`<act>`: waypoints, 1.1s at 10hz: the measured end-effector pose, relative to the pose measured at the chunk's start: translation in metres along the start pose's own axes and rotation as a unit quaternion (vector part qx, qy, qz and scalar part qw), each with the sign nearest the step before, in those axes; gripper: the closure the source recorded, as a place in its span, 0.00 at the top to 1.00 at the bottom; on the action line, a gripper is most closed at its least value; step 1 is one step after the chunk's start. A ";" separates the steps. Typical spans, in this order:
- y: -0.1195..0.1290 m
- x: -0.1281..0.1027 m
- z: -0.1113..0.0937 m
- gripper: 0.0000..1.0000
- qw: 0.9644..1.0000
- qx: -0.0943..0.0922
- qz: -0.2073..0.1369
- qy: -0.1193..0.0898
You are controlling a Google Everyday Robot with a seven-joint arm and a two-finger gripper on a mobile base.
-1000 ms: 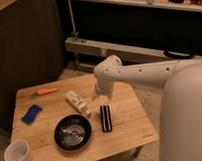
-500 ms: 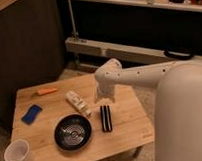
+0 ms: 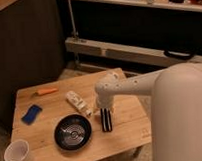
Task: Place the eraser in the ceramic cup
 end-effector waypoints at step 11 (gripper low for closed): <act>-0.014 -0.043 0.020 0.46 0.999 0.000 -0.004 -0.033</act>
